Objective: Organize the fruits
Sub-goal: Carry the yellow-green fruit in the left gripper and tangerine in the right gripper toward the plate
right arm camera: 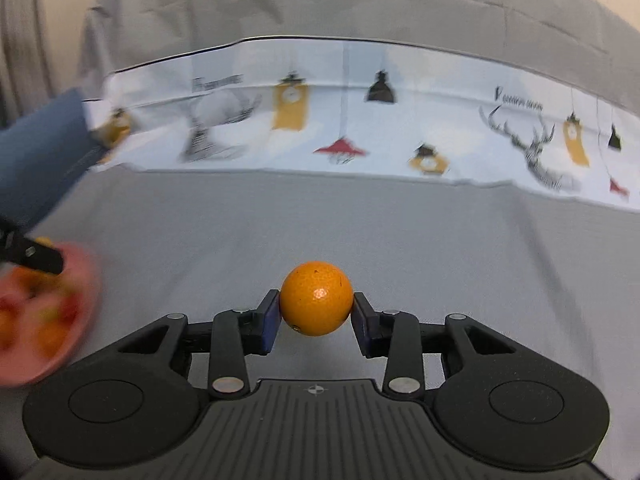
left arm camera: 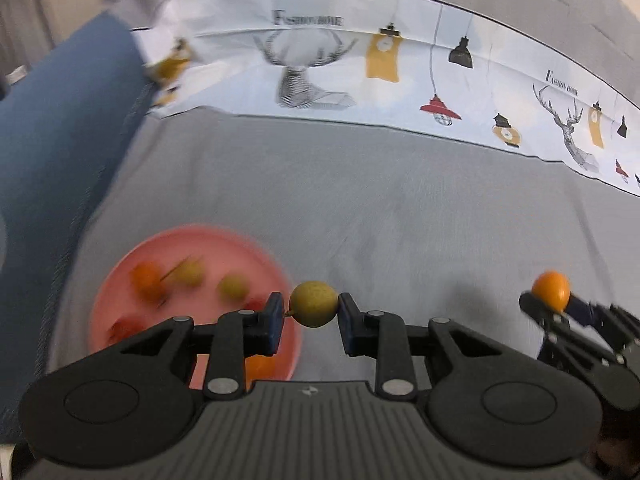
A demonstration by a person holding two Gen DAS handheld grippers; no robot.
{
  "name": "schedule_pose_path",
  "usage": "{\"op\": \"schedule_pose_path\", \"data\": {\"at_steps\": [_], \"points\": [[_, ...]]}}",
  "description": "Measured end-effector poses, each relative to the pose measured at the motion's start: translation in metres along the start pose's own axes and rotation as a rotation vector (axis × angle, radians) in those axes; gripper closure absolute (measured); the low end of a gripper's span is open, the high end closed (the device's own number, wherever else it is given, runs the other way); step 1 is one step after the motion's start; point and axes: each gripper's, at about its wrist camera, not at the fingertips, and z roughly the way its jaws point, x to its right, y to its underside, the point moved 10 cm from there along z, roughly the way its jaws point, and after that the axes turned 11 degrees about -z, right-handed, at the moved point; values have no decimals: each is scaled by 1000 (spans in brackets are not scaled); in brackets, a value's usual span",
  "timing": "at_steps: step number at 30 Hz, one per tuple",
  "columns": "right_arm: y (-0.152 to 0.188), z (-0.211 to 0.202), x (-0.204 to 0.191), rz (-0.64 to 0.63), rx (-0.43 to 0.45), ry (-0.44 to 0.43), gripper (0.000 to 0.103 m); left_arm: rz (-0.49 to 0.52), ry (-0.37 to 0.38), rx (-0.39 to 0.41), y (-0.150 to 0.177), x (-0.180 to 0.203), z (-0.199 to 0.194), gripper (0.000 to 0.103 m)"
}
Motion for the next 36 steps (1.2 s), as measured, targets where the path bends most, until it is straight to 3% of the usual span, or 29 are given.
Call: {"op": "schedule_pose_path", "data": {"at_steps": [5,11,22,36], "points": [[4,-67,-68,-52,16,-125,64,-24,-41,12,38,-41,-54,71],[-1,-118,-130,-120,44,-236,64,-82,-46,47,78,-79,-106,71],[1,-183,-153,-179,137,-181,64,-183,-15,136,112,-113,-161,71],[0,-205,-161,-220,179,-160,64,-217,19,176,122,-118,-182,71]]}}
